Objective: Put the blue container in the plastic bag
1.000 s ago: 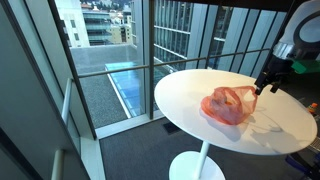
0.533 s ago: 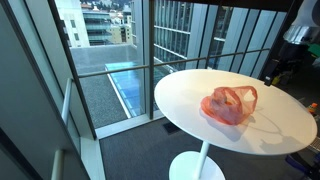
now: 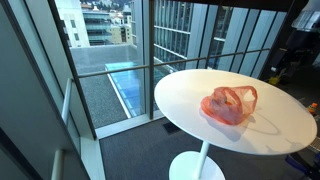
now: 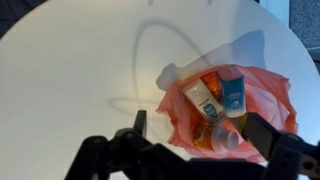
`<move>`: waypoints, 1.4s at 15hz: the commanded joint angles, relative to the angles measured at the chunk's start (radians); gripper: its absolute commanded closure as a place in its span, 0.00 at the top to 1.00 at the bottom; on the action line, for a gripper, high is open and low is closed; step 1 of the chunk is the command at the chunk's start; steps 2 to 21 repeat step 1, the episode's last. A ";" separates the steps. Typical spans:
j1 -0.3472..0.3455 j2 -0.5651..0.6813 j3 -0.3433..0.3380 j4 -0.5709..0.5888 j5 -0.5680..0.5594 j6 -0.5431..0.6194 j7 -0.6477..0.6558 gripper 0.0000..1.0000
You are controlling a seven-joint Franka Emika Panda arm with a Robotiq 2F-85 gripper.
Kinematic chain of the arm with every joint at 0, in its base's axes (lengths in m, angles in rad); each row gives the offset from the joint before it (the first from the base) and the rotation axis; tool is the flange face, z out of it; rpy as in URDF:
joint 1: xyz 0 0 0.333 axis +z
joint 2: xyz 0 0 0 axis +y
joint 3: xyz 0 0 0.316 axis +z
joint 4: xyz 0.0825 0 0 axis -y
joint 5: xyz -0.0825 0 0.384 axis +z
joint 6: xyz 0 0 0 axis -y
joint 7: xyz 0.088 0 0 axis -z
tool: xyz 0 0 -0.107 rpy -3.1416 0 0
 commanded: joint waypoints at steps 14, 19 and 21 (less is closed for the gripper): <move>-0.011 0.000 0.011 0.001 0.003 -0.002 -0.003 1.00; -0.011 0.000 0.011 0.001 0.003 -0.002 -0.003 1.00; -0.011 0.000 0.011 0.001 0.003 -0.002 -0.003 1.00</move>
